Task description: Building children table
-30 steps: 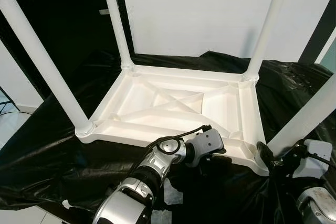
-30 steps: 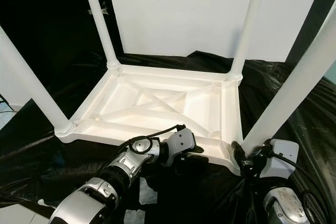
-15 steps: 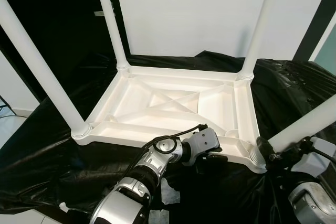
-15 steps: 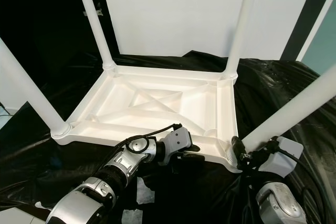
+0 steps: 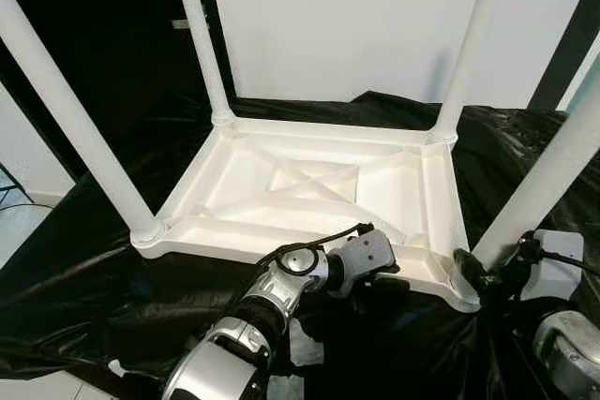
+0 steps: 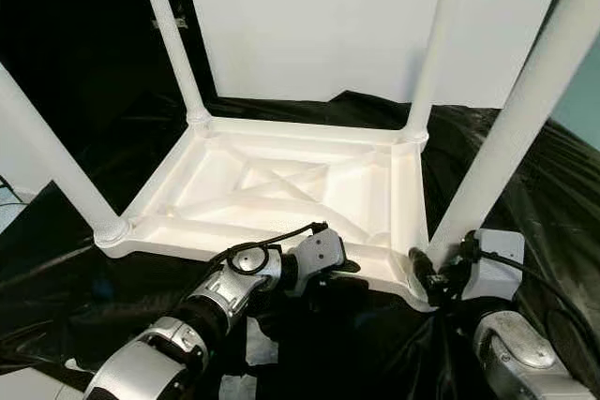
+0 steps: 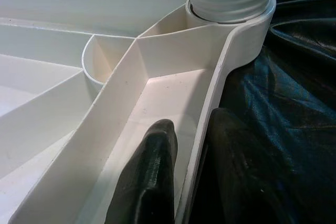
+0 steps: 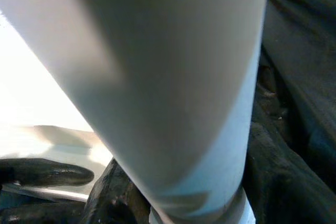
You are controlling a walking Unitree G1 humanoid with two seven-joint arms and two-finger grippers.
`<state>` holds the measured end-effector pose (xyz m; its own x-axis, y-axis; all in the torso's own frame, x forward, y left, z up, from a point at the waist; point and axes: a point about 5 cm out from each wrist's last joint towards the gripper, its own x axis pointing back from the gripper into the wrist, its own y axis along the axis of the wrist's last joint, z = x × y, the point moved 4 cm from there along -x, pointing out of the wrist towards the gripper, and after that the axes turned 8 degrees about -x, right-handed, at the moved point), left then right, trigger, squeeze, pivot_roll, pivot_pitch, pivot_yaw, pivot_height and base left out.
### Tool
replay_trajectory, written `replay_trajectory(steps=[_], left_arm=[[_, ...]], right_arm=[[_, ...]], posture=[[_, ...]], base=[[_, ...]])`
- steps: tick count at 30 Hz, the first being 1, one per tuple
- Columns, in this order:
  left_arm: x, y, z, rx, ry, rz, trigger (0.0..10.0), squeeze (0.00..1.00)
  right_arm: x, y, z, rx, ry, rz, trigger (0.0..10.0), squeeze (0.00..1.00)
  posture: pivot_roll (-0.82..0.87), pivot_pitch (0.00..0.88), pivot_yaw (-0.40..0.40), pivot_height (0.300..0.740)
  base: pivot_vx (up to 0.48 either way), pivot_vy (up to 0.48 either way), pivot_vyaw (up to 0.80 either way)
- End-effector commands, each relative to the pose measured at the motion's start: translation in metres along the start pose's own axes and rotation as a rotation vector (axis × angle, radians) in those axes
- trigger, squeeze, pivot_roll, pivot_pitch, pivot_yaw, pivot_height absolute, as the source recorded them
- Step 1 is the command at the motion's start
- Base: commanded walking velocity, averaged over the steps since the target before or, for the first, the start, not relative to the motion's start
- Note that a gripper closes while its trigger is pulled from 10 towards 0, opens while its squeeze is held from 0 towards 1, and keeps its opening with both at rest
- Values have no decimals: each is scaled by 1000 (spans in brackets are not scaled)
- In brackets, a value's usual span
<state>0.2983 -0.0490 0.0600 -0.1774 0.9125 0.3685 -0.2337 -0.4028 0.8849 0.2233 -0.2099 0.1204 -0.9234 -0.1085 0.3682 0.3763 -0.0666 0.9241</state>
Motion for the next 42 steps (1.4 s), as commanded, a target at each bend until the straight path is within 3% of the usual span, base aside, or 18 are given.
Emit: replay_trajectory(steps=[1, 10, 13, 20, 23, 25, 26, 27, 31, 32, 34, 35, 38, 42], left_arm=[[16, -40, 17, 100, 268, 172, 10000, 0], [16, -41, 17, 99, 267, 173, 10000, 0], [17, -38, 20, 87, 284, 153, 10000, 0], [18, -29, 25, 83, 319, 87, 10000, 0], [21, -15, 29, 101, 332, -19, 10000, 0], [21, -15, 29, 101, 332, -19, 10000, 0], [23, -10, 31, 108, 325, -64, 10000, 1000], [27, -2, 31, 112, 305, -127, 10000, 1000], [34, 6, 30, 121, 279, -221, 10000, 1000], [39, 12, 29, 132, 264, -279, 10000, 325], [42, 15, 28, 137, 254, -318, 10000, 325], [48, 20, 27, 148, 244, -372, 10000, 0], [55, 27, 27, 165, 238, -442, 10000, 0], [77, 44, 29, 279, 243, -623, 10000, 0]], right_arm=[[13, -76, 14, -55, 92, 402, 10000, 0], [15, -74, 8, 54, 103, 421, 10000, 0], [8, -62, 6, 150, 83, 345, 10000, 0], [0, -49, 13, 116, 52, 237, 10000, 0], [-4, -38, 23, 80, 62, 166, 10000, 0], [-4, -38, 23, 80, 62, 166, 10000, 0], [-6, -34, 26, 71, 66, 141, 10000, 0], [-8, -29, 29, 67, 67, 107, 10000, 0], [-11, -23, 33, 53, 74, 76, 10000, 0], [-12, -21, 36, 46, 79, 62, 10000, 0], [-12, -19, 37, 42, 79, 52, 10000, 0], [-12, -17, 39, 46, 80, 36, 10000, 0], [-12, -15, 41, 52, 79, 20, 10000, 0], [-10, -9, 43, 40, 46, -37, 10000, 0]], posture=[[-183, 0, 56, 740], [-183, 0, 59, 740], [-179, 0, 56, 740], [-176, 0, 56, 740], [-179, 0, 60, 740], [-179, 0, 60, 740], [-178, 0, 62, 740], [-178, 0, 65, 740], [-179, 0, 67, 740], [-179, 0, 68, 740], [-179, 0, 68, 740], [-178, 0, 66, 740], [-178, 0, 66, 740], [-171, 0, 58, 740]], base=[[0, 0, 0], [0, 0, 0], [0, 0, 0], [0, 0, 0], [0, 0, 0], [0, 0, 0], [0, 0, 0], [0, 0, 0], [0, 0, 0], [0, 0, 0], [0, 0, 0], [0, 0, 0], [0, 0, 0], [0, 0, 0]])
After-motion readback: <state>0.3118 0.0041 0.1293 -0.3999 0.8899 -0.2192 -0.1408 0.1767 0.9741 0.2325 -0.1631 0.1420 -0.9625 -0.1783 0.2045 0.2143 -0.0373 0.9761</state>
